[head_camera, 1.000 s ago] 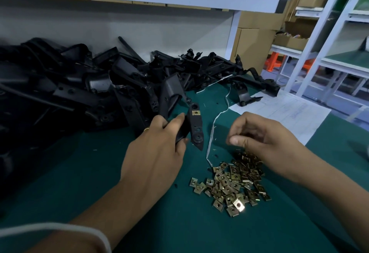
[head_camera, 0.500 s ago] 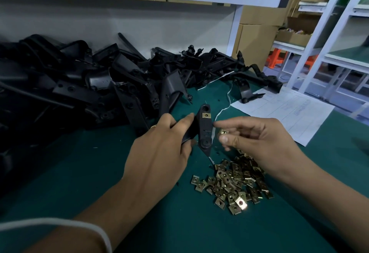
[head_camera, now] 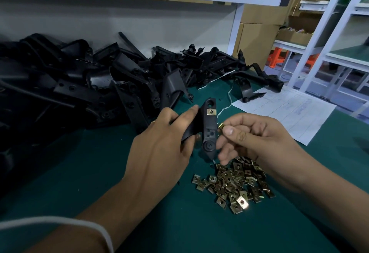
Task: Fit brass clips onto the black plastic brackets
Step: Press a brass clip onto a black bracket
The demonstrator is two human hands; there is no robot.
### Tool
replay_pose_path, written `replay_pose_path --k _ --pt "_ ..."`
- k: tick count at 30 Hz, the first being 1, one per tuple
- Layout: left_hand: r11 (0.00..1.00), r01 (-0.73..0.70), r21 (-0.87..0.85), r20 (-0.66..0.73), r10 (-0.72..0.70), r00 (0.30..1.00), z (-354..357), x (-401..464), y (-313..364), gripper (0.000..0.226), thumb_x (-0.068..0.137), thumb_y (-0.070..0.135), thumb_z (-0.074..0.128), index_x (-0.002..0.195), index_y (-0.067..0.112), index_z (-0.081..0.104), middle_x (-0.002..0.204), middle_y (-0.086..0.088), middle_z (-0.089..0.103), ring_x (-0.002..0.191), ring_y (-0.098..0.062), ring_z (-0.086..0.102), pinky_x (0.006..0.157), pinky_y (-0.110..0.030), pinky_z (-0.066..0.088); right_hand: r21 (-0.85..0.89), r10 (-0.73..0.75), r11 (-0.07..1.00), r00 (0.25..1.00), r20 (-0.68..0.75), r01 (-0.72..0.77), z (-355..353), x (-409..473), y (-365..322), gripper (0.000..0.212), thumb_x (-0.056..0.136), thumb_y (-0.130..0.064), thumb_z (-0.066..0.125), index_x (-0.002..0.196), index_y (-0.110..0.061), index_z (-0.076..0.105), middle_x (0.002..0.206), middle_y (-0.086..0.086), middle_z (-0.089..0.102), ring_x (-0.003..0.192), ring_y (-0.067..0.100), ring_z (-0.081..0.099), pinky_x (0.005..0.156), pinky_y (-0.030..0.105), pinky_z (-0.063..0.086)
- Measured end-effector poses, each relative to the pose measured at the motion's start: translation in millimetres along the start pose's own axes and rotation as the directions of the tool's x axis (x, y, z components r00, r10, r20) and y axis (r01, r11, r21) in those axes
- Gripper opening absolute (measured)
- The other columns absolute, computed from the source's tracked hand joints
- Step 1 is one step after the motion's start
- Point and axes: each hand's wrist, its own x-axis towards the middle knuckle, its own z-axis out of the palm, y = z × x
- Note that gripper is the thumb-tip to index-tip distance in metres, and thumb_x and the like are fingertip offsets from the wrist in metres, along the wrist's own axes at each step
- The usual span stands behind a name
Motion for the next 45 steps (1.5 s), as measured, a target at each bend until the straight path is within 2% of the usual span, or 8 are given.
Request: replay_pose_path --k 5,12,19,29,36,42,45 --pt "0.999 -0.015 -0.039 -0.046 0.014 0.999 -1.0 -0.7 -1.6 0.061 0.096 0.039 0.059 0.155 0.038 0.045 0.108 0.009 0.050 0.074 -0.012 0.051 0.054 -0.031 0.051 0.018 0.036 0.999 0.998 0.049 -0.037 -0.5 -1.1 -0.9 0.014 0.095 -0.011 0.068 0.103 -0.001 0.073 0.093 0.029 0.073 0.076 0.034 0.074 0.072 0.039 0.062" --pt "0.998 -0.040 -0.050 -0.087 0.036 0.996 -1.1 0.5 -2.1 0.061 0.096 0.040 0.062 0.155 0.037 0.046 0.108 0.009 0.051 0.072 -0.011 0.048 0.054 -0.025 0.042 -0.050 0.031 0.998 0.998 0.052 -0.029 0.2 -2.3 -1.0 0.013 0.094 -0.007 0.067 0.101 0.003 0.071 0.088 0.030 0.071 0.072 0.034 0.073 0.069 0.038 0.061" --pt "0.999 -0.028 -0.039 -0.095 0.024 0.995 0.1 0.5 -5.5 0.062 0.097 0.041 0.063 0.155 0.041 0.044 0.109 0.013 0.048 0.075 -0.008 0.046 0.054 -0.021 0.043 -0.121 0.043 0.992 0.998 0.044 -0.038 0.3 -3.8 -4.6 0.016 0.090 -0.010 0.071 0.098 0.004 0.072 0.086 0.028 0.073 0.067 0.032 0.072 0.066 0.038 0.061" --pt "0.998 -0.043 -0.050 -0.116 0.037 0.993 -0.3 0.4 -4.7 0.061 0.096 0.041 0.062 0.154 0.041 0.044 0.107 0.013 0.046 0.075 -0.008 0.046 0.051 -0.029 0.051 -0.212 0.045 0.977 0.998 0.042 -0.035 1.8 -3.9 -9.1 0.012 0.088 -0.004 0.068 0.094 0.006 0.068 0.077 0.022 0.073 0.061 0.027 0.072 0.062 0.029 0.058" --pt "0.995 -0.087 -0.044 -0.072 0.084 0.994 -0.7 -0.1 -4.0 0.063 0.094 0.038 0.066 0.154 0.042 0.045 0.108 0.012 0.049 0.078 -0.010 0.049 0.053 -0.032 0.054 -0.259 0.032 0.966 0.998 0.060 -0.015 1.7 -5.5 -9.9 0.010 0.088 -0.005 0.069 0.091 0.004 0.070 0.077 0.022 0.073 0.062 0.029 0.071 0.062 0.029 0.058" --pt "0.987 -0.139 -0.079 -0.048 0.135 0.990 -1.8 -1.0 -4.4 0.066 0.093 0.033 0.065 0.155 0.043 0.044 0.111 0.013 0.049 0.080 -0.007 0.048 0.056 -0.030 0.054 -0.229 0.042 0.974 0.989 0.141 -0.009 -1.2 -8.9 -18.8 0.008 0.091 0.001 0.067 0.094 0.006 0.072 0.079 0.024 0.073 0.061 0.029 0.072 0.062 0.031 0.059" --pt "0.982 -0.175 -0.072 -0.031 0.173 0.984 -2.9 -1.9 -1.6 0.066 0.094 0.034 0.065 0.155 0.045 0.043 0.111 0.011 0.050 0.082 -0.008 0.047 0.056 -0.033 0.054 -0.310 0.082 0.951 0.980 0.179 -0.022 -3.5 -12.9 -23.8 0.005 0.091 0.000 0.069 0.092 0.003 0.074 0.079 0.020 0.075 0.063 0.032 0.074 0.064 0.030 0.059"
